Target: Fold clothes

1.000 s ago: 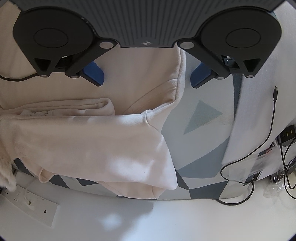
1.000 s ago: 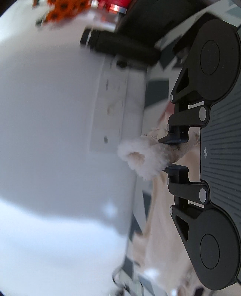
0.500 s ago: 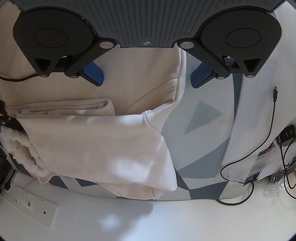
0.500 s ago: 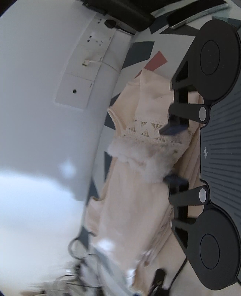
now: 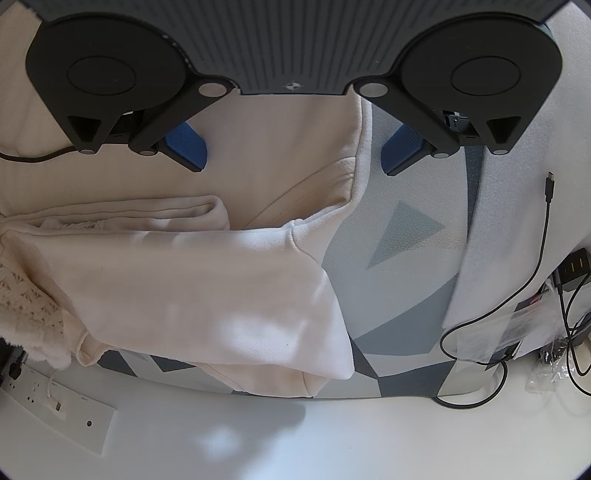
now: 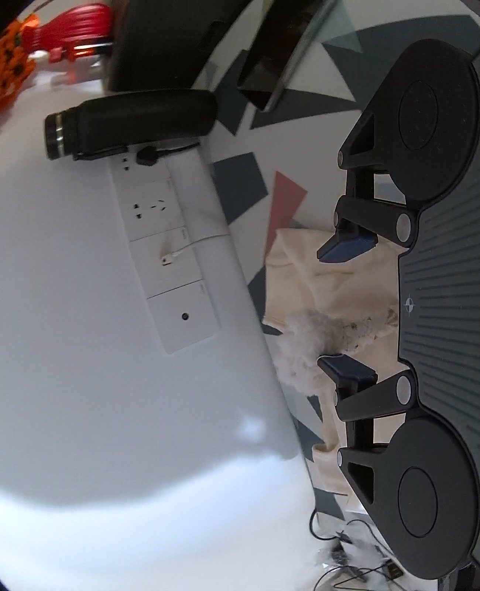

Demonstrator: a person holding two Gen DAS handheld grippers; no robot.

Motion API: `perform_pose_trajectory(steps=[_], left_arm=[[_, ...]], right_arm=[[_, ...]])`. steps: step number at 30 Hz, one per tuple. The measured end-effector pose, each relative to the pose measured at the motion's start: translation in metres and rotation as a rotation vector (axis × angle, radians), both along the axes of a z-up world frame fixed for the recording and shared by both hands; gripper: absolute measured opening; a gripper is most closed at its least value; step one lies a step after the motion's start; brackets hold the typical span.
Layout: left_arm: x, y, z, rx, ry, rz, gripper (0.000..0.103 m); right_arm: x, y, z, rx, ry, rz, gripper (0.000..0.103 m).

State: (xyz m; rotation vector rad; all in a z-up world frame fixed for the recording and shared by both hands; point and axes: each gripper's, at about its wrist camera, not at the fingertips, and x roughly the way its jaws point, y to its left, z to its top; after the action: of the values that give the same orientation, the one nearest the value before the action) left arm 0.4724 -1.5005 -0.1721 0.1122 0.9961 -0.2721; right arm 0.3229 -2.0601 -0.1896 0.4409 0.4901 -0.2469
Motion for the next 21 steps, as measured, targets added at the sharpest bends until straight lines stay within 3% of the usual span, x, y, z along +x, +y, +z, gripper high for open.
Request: perform_pose_trajectory(steps=[11, 14, 17, 19, 21], left_arm=[[0.0, -0.002, 0.001, -0.001, -0.005, 0.012, 0.103], [0.001, -0.002, 0.002, -0.004, 0.001, 0.023, 0.102], [0.001, -0.003, 0.002, 0.0, -0.002, 0.032, 0.102], [0.0, -0.003, 0.002, 0.0, -0.002, 0.032, 0.102], [0.001, -0.001, 0.002, -0.001, -0.001, 0.028, 0.102]], right_arm=[[0.032, 0.062, -0.023, -0.2, 0.176, 0.254, 0.053], [0.025, 0.072, -0.013, -0.214, 0.165, 0.312, 0.055], [0.025, 0.067, -0.002, -0.2, 0.174, 0.341, 0.071], [0.021, 0.065, 0.004, -0.233, 0.159, 0.307, 0.07], [0.019, 0.056, 0.009, -0.195, 0.103, 0.265, 0.07]])
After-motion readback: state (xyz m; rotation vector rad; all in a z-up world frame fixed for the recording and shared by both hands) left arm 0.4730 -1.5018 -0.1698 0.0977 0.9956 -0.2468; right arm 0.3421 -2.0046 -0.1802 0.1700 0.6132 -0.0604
